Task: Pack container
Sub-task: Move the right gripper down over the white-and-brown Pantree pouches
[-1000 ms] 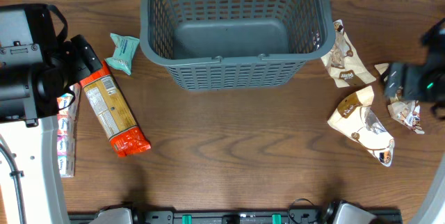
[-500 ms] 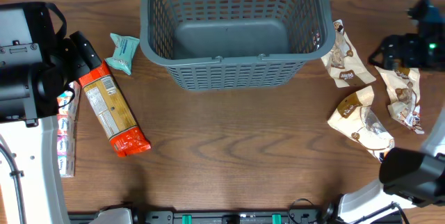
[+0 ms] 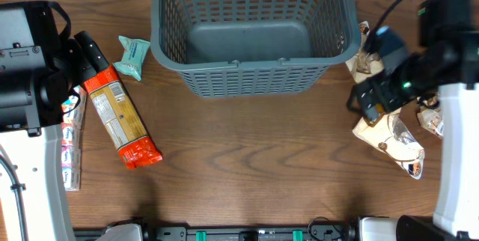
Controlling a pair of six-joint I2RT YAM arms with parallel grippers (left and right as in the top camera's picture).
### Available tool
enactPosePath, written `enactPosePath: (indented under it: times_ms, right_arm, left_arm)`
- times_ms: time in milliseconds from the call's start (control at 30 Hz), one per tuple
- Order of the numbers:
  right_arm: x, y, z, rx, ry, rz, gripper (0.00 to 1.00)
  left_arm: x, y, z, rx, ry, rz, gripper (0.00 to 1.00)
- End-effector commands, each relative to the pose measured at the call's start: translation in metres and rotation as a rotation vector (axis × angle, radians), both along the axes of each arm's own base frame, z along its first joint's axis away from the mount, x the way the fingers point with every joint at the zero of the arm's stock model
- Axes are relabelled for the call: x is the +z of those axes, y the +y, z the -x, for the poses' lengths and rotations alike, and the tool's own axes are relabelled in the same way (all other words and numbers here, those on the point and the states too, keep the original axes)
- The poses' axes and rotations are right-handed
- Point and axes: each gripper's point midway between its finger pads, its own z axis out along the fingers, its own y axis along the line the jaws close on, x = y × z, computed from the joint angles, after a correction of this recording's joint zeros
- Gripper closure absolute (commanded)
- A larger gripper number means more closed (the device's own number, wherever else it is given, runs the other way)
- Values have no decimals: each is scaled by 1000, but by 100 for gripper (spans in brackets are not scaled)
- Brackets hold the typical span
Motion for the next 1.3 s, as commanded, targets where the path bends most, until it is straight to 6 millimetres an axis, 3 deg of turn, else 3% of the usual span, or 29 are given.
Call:
enactPosePath:
  times_ms: [0,267,367,467,633,767,1000,1167,1267]
  right_arm:
    - [-33,-29,6,2,92,172,1]
    - [-60,-41,17,73,164,132,3]
    - [-67,-55,7,112,123,144,1]
    - [-72,-72,-17,129,21,158,1]
    - [-78,-81,-36,173,-70,89,3]
    - [-89,-95,-39,228,-59,98,10]
    - [-120,-89,-45,217,0,-6,10]
    - [-149,-97,-40,210,95,6,9]
    - [-156,-108,-39,192,112,32,8]
  left_arm:
    - [2,3,1,8,-3,-9,0]
    - [2,3,1,8,-3,-9,0]
    - [2,3,1,9,-3,-9,0]
    - [2,3,1,9,-5,-10,0]
    - [3,4,0,13,-7,-15,0]
    - [4,9,1,33,-8,-40,0]
    - [9,12,-3,40,-33,-50,0]
    - [15,14,-10,46,-72,-61,0]
    - [18,16,-11,56,-82,-73,0]
